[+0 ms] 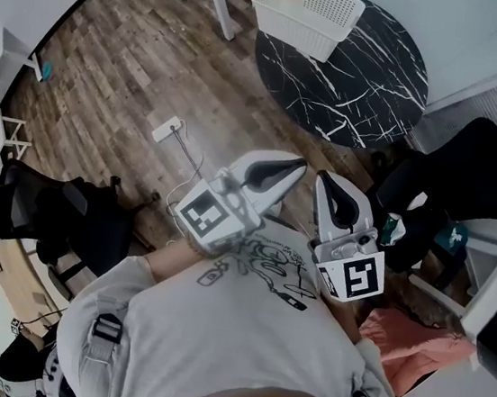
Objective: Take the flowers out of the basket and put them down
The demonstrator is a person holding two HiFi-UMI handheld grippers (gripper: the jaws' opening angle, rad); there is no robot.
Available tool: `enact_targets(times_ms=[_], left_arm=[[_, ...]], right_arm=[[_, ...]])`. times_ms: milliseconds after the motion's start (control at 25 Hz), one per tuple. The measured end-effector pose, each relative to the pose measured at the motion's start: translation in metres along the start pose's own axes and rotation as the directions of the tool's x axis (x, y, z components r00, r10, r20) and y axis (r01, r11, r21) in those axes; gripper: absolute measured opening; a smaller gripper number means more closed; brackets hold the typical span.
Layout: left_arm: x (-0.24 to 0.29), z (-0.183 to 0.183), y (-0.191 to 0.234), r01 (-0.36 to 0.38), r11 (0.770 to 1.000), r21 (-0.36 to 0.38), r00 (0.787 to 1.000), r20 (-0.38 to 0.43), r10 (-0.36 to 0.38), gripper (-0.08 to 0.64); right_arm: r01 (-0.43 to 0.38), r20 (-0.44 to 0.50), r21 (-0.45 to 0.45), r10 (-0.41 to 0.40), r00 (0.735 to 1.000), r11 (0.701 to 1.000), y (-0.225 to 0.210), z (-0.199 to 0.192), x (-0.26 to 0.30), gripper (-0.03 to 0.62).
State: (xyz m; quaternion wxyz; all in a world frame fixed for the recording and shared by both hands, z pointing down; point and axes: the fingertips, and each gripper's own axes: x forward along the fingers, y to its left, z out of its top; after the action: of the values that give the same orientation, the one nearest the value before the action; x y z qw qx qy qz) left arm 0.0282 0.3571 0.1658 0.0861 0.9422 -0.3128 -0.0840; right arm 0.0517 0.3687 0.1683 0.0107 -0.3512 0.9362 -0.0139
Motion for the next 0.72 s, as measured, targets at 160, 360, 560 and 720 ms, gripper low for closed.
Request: enact_targets(times_ms=[160,360,560,720], left_arm=[[0.005,-0.006,-0.003,-0.01,1.0,0.003,1.0,-0.007,0.01,0.002],[0.007,-0.007,-0.004,-0.022,1.0,0.009,1.0,-0.006,0.022,0.002],[0.006,-0.008,0.011,-0.034,0.999,0.016,0.999,-0.013,0.034,0.002],[0.012,-0.011,0.032,-0.04,0.999,0.014,0.999,-0.016,0.04,0.002]], right_arm=[[-0.004,0.0,0.0,0.004,1.0,1.0,-0.006,-0.003,-0.006,0.006],[-0.016,0.005,0.012,0.016,1.0,1.0,-0.01,-0.007,-0.004,0.006],[-0.024,0.009,0.015,0.024,1.0,1.0,-0.013,-0.011,0.007,0.006],[-0.02,0.009,0.017,0.019,1.0,1.0,-0.025,-0.017,0.024,0.006]])
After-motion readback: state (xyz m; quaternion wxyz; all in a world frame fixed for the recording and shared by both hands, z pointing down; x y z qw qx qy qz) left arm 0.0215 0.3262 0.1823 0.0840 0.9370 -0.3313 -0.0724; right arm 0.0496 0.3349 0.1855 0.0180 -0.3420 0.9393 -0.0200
